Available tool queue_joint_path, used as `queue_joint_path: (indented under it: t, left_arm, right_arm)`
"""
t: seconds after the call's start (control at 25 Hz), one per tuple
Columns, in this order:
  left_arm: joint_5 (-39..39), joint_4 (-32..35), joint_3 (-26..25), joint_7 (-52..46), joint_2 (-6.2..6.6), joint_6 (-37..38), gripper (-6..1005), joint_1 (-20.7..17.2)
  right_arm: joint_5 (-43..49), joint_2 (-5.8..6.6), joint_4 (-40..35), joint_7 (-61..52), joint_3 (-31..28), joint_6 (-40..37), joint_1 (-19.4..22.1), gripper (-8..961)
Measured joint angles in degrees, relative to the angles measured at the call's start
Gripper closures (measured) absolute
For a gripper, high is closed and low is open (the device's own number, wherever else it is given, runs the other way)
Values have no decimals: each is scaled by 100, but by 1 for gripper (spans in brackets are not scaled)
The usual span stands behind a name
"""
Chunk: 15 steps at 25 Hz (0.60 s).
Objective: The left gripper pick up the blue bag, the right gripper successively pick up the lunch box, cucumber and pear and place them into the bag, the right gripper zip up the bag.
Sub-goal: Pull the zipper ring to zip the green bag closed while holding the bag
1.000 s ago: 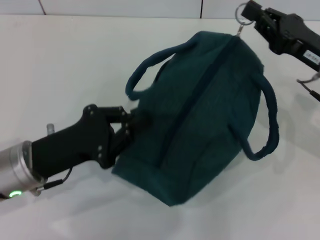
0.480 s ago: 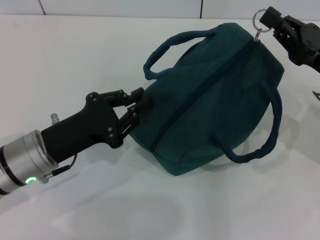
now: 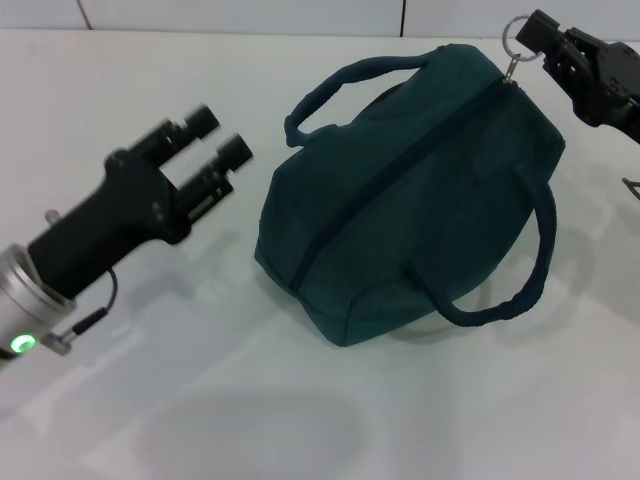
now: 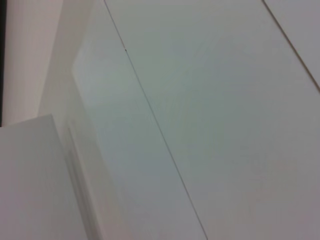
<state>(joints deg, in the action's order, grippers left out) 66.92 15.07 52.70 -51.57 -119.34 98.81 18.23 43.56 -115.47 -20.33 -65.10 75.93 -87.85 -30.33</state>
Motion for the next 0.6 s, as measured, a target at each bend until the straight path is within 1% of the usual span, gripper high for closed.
queue_joint_path:
  t: [0.04,0.12,0.24,0.4,0.44,0.48,0.52,0.6]
  left_arm:
    - [-3,148,6,-273,24,-1,496,8]
    - [115,660,28,-940,73,-34,428,28]
    - [602,1738,23,-2067,112,-203,353,100]
    - [1752,3686,14,-3966,99,-705,272,380]
    - [2027,4085,22,-4375,89,-782,251,480]
    - [2223,4323,22,-4613,83,-805,231,550]
    - [2749,4946,39,-5273,61,-842,211,771]
    - [3423,5695,147,-6058,34,-828,170,1060]
  right_arm:
    - [0,1,0,0,-1,17,0,829]
    - [0,7,0,-1,-4,75,-4,828]
    - [1,8,-15,-1,-6,119,-8,828]
    - [3,8,-27,-6,-35,173,-59,826]
    - [3,7,-27,-7,-48,194,-82,826]
    - [4,7,-27,-9,-61,214,-101,826]
    - [4,7,-29,-10,-65,225,-119,825]
    - [4,7,-32,-13,-73,256,-182,825]
